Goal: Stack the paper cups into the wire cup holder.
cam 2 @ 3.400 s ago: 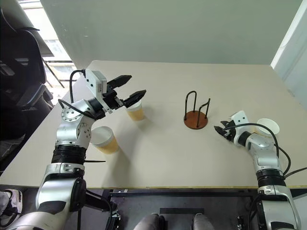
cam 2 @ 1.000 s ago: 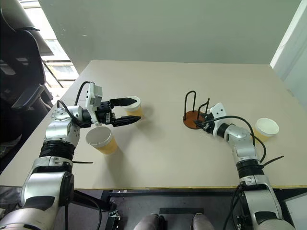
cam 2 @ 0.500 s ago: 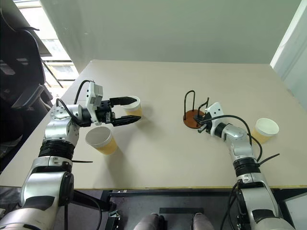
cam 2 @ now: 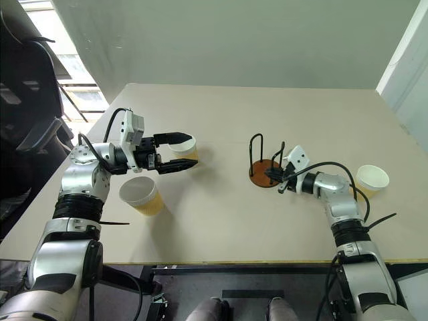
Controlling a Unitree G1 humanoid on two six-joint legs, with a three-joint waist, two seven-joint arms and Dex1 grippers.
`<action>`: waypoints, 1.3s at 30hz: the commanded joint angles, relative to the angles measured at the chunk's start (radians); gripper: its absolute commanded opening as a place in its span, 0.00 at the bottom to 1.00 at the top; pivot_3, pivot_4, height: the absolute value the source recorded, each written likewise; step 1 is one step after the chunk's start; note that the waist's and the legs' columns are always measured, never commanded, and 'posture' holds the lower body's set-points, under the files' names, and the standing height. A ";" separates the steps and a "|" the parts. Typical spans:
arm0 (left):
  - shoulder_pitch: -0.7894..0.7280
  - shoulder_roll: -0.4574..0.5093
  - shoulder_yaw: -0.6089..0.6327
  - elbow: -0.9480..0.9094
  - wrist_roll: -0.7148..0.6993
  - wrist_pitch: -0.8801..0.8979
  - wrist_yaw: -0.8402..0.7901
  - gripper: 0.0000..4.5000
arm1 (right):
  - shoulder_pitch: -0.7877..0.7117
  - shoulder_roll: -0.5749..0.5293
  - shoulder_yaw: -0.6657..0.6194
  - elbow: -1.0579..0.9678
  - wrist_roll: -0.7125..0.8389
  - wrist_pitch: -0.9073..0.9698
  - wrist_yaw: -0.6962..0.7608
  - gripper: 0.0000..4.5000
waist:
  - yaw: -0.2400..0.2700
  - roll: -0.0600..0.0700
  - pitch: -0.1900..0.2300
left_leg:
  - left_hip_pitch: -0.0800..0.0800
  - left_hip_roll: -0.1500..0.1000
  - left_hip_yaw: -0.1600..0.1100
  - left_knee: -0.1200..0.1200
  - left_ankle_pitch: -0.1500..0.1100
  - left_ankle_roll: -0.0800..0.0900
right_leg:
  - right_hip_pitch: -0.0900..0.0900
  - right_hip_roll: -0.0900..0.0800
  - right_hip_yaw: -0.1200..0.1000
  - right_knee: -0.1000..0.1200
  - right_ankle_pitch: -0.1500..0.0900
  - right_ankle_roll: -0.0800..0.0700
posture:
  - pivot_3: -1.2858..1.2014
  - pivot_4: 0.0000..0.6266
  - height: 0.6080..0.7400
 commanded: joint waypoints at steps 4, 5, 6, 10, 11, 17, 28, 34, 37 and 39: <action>-0.017 0.014 0.004 -0.013 -0.004 -0.004 -0.011 1.00 | 0.012 -0.066 0.046 -0.110 0.037 0.073 0.170 0.01 | -0.001 0.000 0.000 | 0.000 0.000 0.000 0.000 0.000 0.000 | 0.000 0.000 0.000 0.000 0.000 -0.001 | 0.52 0.24 1.00; -0.018 0.014 0.004 -0.011 -0.004 -0.004 -0.011 1.00 | 0.014 -0.071 0.053 -0.126 0.043 0.089 0.191 0.01 | -0.002 0.000 0.000 | 0.000 0.000 0.000 0.000 0.000 0.000 | 0.000 0.000 0.000 0.000 0.000 -0.001 | 0.52 0.24 1.00; -0.019 0.014 0.004 -0.010 -0.004 -0.004 -0.012 1.00 | 0.015 -0.076 0.060 -0.140 0.048 0.101 0.209 0.01 | -0.002 0.000 0.000 | 0.000 0.000 0.000 0.000 0.000 0.000 | 0.000 0.000 0.000 0.000 0.000 -0.001 | 0.52 0.24 1.00; -0.021 0.016 0.003 -0.006 -0.001 -0.005 -0.017 1.00 | 0.026 -0.084 0.085 -0.197 0.061 0.142 0.263 0.01 | -0.002 0.000 0.000 | 0.000 0.000 0.000 0.000 0.000 -0.001 | 0.000 0.000 0.000 0.000 -0.001 -0.001 | 0.52 0.24 1.00; -0.021 0.016 0.003 -0.006 -0.001 -0.005 -0.017 1.00 | 0.030 -0.085 0.090 -0.209 0.063 0.150 0.273 0.01 | -0.002 0.000 0.000 | 0.000 0.000 0.000 0.000 0.001 -0.001 | 0.000 0.000 0.000 0.000 -0.001 -0.001 | 0.52 0.24 1.00; -0.021 0.020 0.003 -0.009 0.001 -0.001 -0.020 1.00 | 0.036 -0.090 0.118 -0.239 0.062 0.163 0.316 0.01 | -0.002 -0.001 0.000 | 0.000 0.000 0.000 0.001 0.001 -0.001 | 0.001 0.000 0.000 0.000 -0.001 -0.002 | 0.52 0.24 1.00; -0.030 0.022 -0.003 -0.010 0.006 0.003 -0.021 1.00 | -0.019 -0.130 0.171 -0.093 -0.016 0.049 0.373 0.01 | -0.002 -0.001 -0.001 | 0.003 0.000 0.000 0.001 0.001 0.000 | 0.003 0.000 0.000 0.001 -0.002 -0.003 | 0.52 0.24 1.00; -0.033 0.022 -0.004 -0.011 0.007 0.004 -0.020 1.00 | -0.069 -0.124 0.175 -0.007 -0.039 -0.002 0.390 0.01 | -0.002 -0.002 -0.001 | 0.003 0.000 0.000 0.001 0.003 0.000 | 0.003 0.000 0.000 0.001 0.000 -0.005 | 0.52 0.24 1.00; -0.032 0.023 -0.004 -0.013 0.007 0.005 -0.020 1.00 | -0.079 -0.122 0.177 0.008 -0.042 -0.008 0.398 0.01 | -0.002 -0.002 -0.001 | 0.003 0.000 0.000 0.001 0.003 0.000 | 0.003 0.000 0.000 0.001 0.000 -0.006 | 0.52 0.24 1.00; -0.032 0.023 -0.004 -0.014 0.007 0.006 -0.019 1.00 | -0.079 -0.122 0.179 0.009 -0.041 -0.008 0.405 0.01 | -0.002 -0.002 -0.001 | 0.003 0.000 0.000 0.001 0.003 0.000 | 0.003 0.000 0.000 0.001 0.000 -0.006 | 0.52 0.24 1.00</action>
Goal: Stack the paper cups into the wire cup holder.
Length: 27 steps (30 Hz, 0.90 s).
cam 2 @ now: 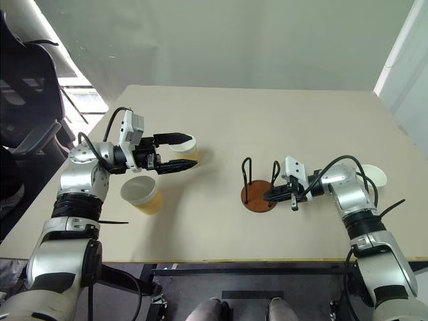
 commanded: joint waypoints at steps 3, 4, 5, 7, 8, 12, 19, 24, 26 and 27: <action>-0.025 0.016 -0.001 -0.016 0.003 -0.001 0.000 1.00 | -0.006 -0.004 0.015 0.009 -0.018 0.005 0.019 0.01 | 0.000 0.000 0.000 | 0.000 0.000 0.000 0.000 0.000 0.000 | 0.000 0.000 0.000 0.000 0.000 0.000 | 0.52 0.24 1.00; -0.025 0.016 -0.001 -0.016 0.003 0.000 0.000 1.00 | -0.007 -0.002 0.016 0.009 -0.018 0.005 0.019 0.01 | 0.000 0.000 0.000 | 0.000 0.000 0.000 0.000 0.000 0.000 | 0.000 0.000 0.000 0.000 0.000 0.000 | 0.52 0.24 1.00; -0.025 0.015 -0.001 -0.016 0.003 -0.001 0.000 1.00 | -0.009 -0.001 0.017 0.010 -0.019 0.004 0.020 0.01 | 0.000 0.000 0.000 | 0.000 0.000 0.000 0.000 0.000 0.000 | 0.000 0.000 0.000 0.000 0.000 0.000 | 0.52 0.24 1.00; -0.026 0.015 -0.002 -0.015 0.004 -0.001 0.000 1.00 | -0.015 0.001 0.021 0.015 -0.023 0.000 0.022 0.01 | 0.000 0.000 0.000 | 0.000 0.000 0.000 0.000 0.000 0.000 | 0.000 0.000 0.000 0.000 0.000 0.000 | 0.52 0.24 1.00; -0.028 0.015 -0.002 -0.014 0.004 -0.002 0.000 1.00 | -0.022 0.002 0.024 0.023 -0.027 -0.008 0.023 0.01 | 0.000 0.000 0.000 | 0.000 0.000 0.000 0.000 0.000 0.000 | 0.000 0.000 0.000 0.000 0.000 0.000 | 0.52 0.24 1.00; -0.030 0.015 -0.004 -0.012 0.005 -0.002 0.000 1.00 | -0.046 0.009 0.029 0.050 -0.041 -0.031 0.029 0.01 | 0.000 0.000 0.000 | 0.000 0.000 0.000 0.000 0.000 0.000 | 0.000 0.000 0.000 0.000 0.000 0.000 | 0.52 0.24 1.00; -0.033 0.016 -0.008 -0.013 0.004 -0.001 0.002 1.00 | -0.078 0.029 0.036 0.092 -0.060 -0.066 0.037 0.01 | -0.001 0.000 0.000 | 0.000 0.000 0.000 -0.001 0.000 0.000 | -0.001 0.000 0.000 0.000 0.000 -0.001 | 0.52 0.24 1.00; -0.033 0.017 -0.008 -0.015 0.004 0.000 0.002 1.00 | -0.086 0.033 0.040 0.110 -0.071 -0.086 0.045 0.01 | -0.001 0.000 0.000 | 0.000 0.000 0.000 -0.001 0.000 0.000 | -0.001 0.000 0.000 0.000 0.000 -0.001 | 0.52 0.24 1.00; -0.033 0.017 -0.008 -0.015 0.005 0.000 0.002 1.00 | -0.087 0.033 0.039 0.115 -0.073 -0.091 0.047 0.01 | -0.001 0.000 0.000 | 0.000 0.000 0.000 -0.001 0.000 0.000 | -0.001 0.000 0.000 0.000 0.000 -0.001 | 0.52 0.24 1.00; -0.033 0.017 -0.008 -0.015 0.004 0.000 0.002 1.00 | -0.088 0.032 0.039 0.117 -0.074 -0.092 0.048 0.01 | -0.001 0.000 0.000 | 0.000 0.000 0.000 -0.001 0.000 0.000 | -0.001 0.000 0.000 0.000 0.000 -0.001 | 0.52 0.24 1.00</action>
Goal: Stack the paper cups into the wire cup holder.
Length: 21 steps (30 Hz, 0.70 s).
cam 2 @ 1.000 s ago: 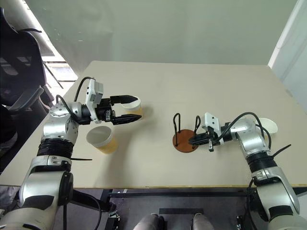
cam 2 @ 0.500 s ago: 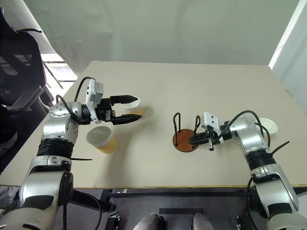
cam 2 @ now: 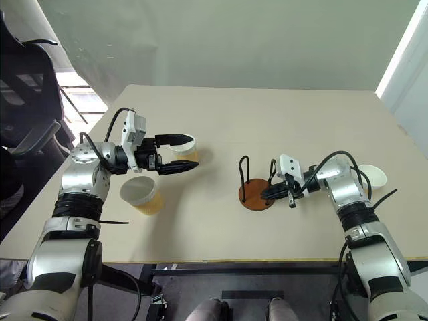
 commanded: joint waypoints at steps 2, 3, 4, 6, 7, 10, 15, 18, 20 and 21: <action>-0.032 0.017 0.006 -0.014 -0.001 -0.001 0.000 1.00 | -0.016 -0.005 0.017 0.018 -0.031 -0.020 0.012 0.01 | 0.000 0.000 0.000 | 0.000 0.000 0.000 0.000 0.000 0.000 | 0.000 0.000 0.000 0.000 0.000 0.000 | 0.52 0.24 1.00; -0.032 0.016 0.006 -0.014 -0.001 -0.001 -0.001 1.00 | -0.017 -0.006 0.018 0.021 -0.034 -0.025 0.012 0.01 | 0.000 0.000 0.000 | 0.000 0.000 0.000 0.000 0.000 0.000 | 0.000 0.000 0.000 0.000 0.000 0.000 | 0.52 0.24 1.00; -0.033 0.016 0.005 -0.014 -0.001 -0.001 -0.001 1.00 | -0.020 -0.007 0.019 0.027 -0.038 -0.032 0.014 0.01 | 0.000 0.000 0.000 | 0.000 0.000 0.000 0.000 0.000 0.000 | 0.000 0.000 0.000 0.000 0.000 0.000 | 0.52 0.24 1.00; -0.033 0.015 0.005 -0.013 -0.001 -0.001 -0.001 1.00 | -0.028 -0.010 0.022 0.044 -0.046 -0.047 0.015 0.01 | 0.000 0.000 0.000 | 0.000 0.000 0.000 0.000 0.000 0.000 | 0.000 0.000 0.000 0.000 0.000 0.000 | 0.52 0.24 1.00; -0.034 0.014 0.005 -0.013 -0.001 -0.001 -0.001 1.00 | -0.031 -0.010 0.022 0.050 -0.048 -0.052 0.016 0.01 | 0.000 0.000 0.000 | 0.000 0.000 0.000 0.000 0.000 0.000 | 0.000 0.000 0.000 0.000 0.000 0.000 | 0.52 0.24 1.00; -0.034 0.014 0.005 -0.012 -0.001 -0.001 -0.001 1.00 | -0.043 -0.007 0.021 0.067 -0.054 -0.065 0.018 0.01 | 0.000 0.000 0.000 | 0.000 0.000 0.000 0.000 0.000 0.000 | 0.000 0.000 0.000 0.000 0.000 0.000 | 0.52 0.24 1.00; -0.035 0.014 0.005 -0.010 0.000 -0.002 0.000 1.00 | -0.050 -0.004 0.021 0.079 -0.058 -0.075 0.022 0.01 | 0.001 0.000 0.000 | 0.000 0.000 0.000 0.000 0.000 0.000 | 0.000 0.000 0.000 0.000 0.000 0.000 | 0.52 0.24 1.00; -0.035 0.013 0.005 -0.008 0.001 -0.005 0.001 1.00 | -0.054 -0.003 0.026 0.076 -0.059 -0.025 0.032 0.12 | 0.000 0.000 0.000 | 0.000 0.000 0.000 0.000 0.000 0.000 | 0.000 0.000 0.000 0.000 0.000 0.000 | 0.52 0.24 1.00; -0.035 0.013 0.005 -0.006 0.001 -0.006 0.002 1.00 | -0.053 -0.003 0.027 0.072 -0.062 -0.020 0.031 0.24 | 0.001 0.000 0.000 | 0.000 0.000 0.000 0.000 0.000 0.000 | 0.000 0.000 0.000 0.000 0.000 0.000 | 0.52 0.24 1.00; -0.036 0.013 0.005 -0.005 0.002 -0.006 0.002 1.00 | -0.051 -0.004 0.028 0.070 -0.069 -0.030 0.020 0.30 | 0.001 0.000 0.000 | -0.001 0.000 0.000 0.000 0.000 0.000 | -0.001 0.000 0.000 0.000 0.000 0.000 | 0.52 0.24 1.00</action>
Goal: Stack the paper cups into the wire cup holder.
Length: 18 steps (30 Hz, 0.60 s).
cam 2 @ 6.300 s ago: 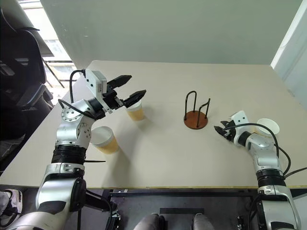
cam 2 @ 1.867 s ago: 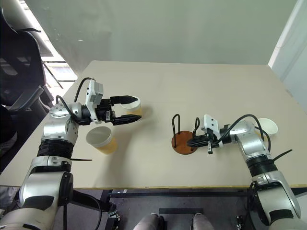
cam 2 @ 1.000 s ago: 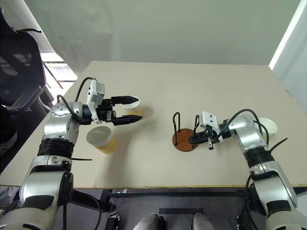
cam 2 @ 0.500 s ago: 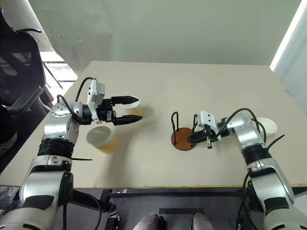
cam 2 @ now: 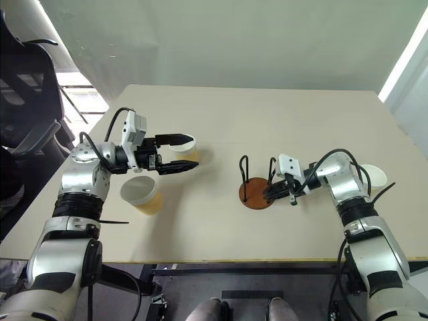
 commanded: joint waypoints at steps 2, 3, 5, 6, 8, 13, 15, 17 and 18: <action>-0.034 0.013 0.005 -0.003 0.001 -0.006 0.000 1.00 | -0.001 -0.006 -0.007 -0.019 -0.010 -0.011 -0.006 0.46 | 0.000 0.000 0.000 | -0.001 0.000 0.000 0.000 0.000 0.000 | -0.001 0.000 0.000 0.000 0.000 0.000 | 0.52 0.24 1.00; -0.035 0.013 0.006 -0.002 -0.001 -0.004 -0.001 1.00 | 0.001 -0.007 -0.008 -0.021 -0.010 -0.014 -0.008 0.53 | 0.000 0.000 0.000 | -0.001 0.000 0.000 -0.001 0.000 0.000 | -0.001 0.000 0.000 0.000 0.000 0.000 | 0.52 0.24 1.00; -0.037 0.012 0.007 0.001 -0.003 -0.003 -0.004 1.00 | 0.000 -0.010 -0.012 -0.022 -0.012 -0.011 -0.017 0.53 | 0.000 0.000 0.000 | -0.001 0.000 0.000 -0.002 0.000 0.000 | -0.002 0.000 0.000 0.000 0.000 0.000 | 0.52 0.24 1.00; -0.038 0.012 0.008 0.003 -0.004 -0.004 -0.006 1.00 | -0.002 -0.013 -0.015 -0.020 -0.012 -0.008 -0.020 0.53 | 0.000 0.000 0.000 | -0.002 0.000 0.000 -0.002 0.000 0.000 | -0.002 0.000 0.000 0.000 0.000 0.000 | 0.52 0.24 1.00; -0.039 0.011 0.008 0.006 -0.005 -0.008 -0.013 1.00 | -0.006 -0.021 -0.018 -0.017 -0.012 -0.005 -0.022 0.53 | 0.000 0.000 0.000 | -0.002 0.000 0.000 -0.002 0.000 0.000 | -0.003 0.000 0.000 0.000 0.000 0.000 | 0.52 0.24 1.00; -0.053 0.023 -0.018 0.019 0.004 -0.005 -0.087 1.00 | -0.022 -0.075 -0.028 -0.021 -0.007 0.008 0.000 0.53 | 0.003 0.000 0.000 | -0.005 0.000 0.000 0.000 0.000 0.000 | -0.003 0.000 0.000 -0.001 0.000 0.000 | 0.52 0.24 1.00; -0.061 0.031 -0.036 0.025 0.013 -0.005 -0.130 1.00 | -0.026 -0.092 -0.029 -0.023 -0.005 0.008 0.003 0.53 | 0.001 0.000 0.000 | -0.005 0.000 0.000 0.000 0.000 0.000 | -0.003 0.000 0.000 -0.001 0.000 0.000 | 0.52 0.24 1.00; -0.069 0.041 -0.062 0.026 0.012 -0.001 -0.169 1.00 | -0.028 -0.104 -0.031 -0.024 -0.003 0.009 0.008 0.53 | 0.000 0.000 0.000 | -0.005 0.000 0.000 -0.001 0.000 0.000 | -0.004 0.000 0.000 0.000 0.000 0.000 | 0.52 0.24 1.00; -0.070 0.052 -0.087 0.020 0.006 -0.002 -0.177 1.00 | -0.029 -0.108 -0.032 -0.025 -0.002 0.010 0.008 0.53 | 0.000 0.000 0.000 | -0.004 0.000 0.000 -0.001 0.000 0.000 | -0.004 0.000 0.000 0.000 0.000 0.000 | 0.52 0.24 1.00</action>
